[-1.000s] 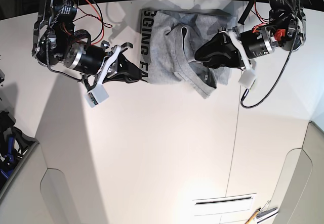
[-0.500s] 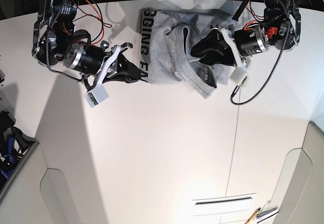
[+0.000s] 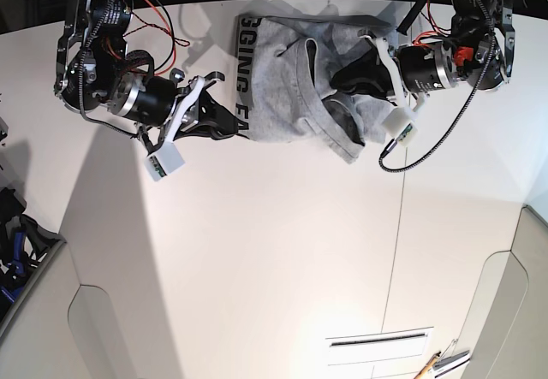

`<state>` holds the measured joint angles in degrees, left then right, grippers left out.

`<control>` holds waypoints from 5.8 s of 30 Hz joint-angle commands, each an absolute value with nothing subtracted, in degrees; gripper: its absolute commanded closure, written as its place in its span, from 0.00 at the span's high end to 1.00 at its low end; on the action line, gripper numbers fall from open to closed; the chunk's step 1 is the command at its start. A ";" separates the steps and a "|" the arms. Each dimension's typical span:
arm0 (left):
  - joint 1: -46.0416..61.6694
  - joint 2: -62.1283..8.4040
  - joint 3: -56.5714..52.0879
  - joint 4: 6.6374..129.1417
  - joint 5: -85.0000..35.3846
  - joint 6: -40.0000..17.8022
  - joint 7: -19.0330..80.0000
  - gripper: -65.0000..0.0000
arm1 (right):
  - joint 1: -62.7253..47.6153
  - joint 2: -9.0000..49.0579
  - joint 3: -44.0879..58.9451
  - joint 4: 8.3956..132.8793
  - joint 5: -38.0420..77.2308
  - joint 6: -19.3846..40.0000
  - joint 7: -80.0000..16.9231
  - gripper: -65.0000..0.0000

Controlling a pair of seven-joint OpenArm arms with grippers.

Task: Fold the T-shirt properly
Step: 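Smooth the folded stack with the left gripper, then withdraw it, then grasp the folded grey shirt stack with the right gripper, then lift and carry the folded shirt toward the table corner with the right gripper, then lower the shirt at the table corner and open the right gripper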

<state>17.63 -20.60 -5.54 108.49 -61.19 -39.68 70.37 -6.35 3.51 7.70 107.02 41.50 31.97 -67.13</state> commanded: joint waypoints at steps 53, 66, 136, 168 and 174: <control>32.16 -21.85 -36.29 118.89 -85.00 -40.00 74.72 0.30 | -5.74 3.66 7.75 107.98 43.79 32.40 -65.82 0.00; 28.25 -18.24 -34.41 118.69 -73.32 -40.00 69.49 0.00 | -5.41 3.68 -4.05 108.01 56.07 35.27 -70.17 0.00; 28.25 -18.26 -34.57 118.02 -31.09 -27.22 53.71 0.00 | 2.96 7.62 33.36 78.06 12.80 10.96 -59.20 0.00; 28.67 -18.22 -35.44 118.02 -39.97 -28.71 52.10 0.00 | -0.23 7.62 34.37 121.60 23.20 17.08 -57.82 0.00; 32.45 -18.26 -45.74 118.02 -49.78 -33.89 59.24 0.00 | -18.35 11.49 34.39 130.69 26.11 20.03 -60.75 0.00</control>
<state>32.10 -17.47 -45.45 117.27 -49.54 -33.71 59.96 -18.52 10.66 34.04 129.71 25.52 19.77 -61.82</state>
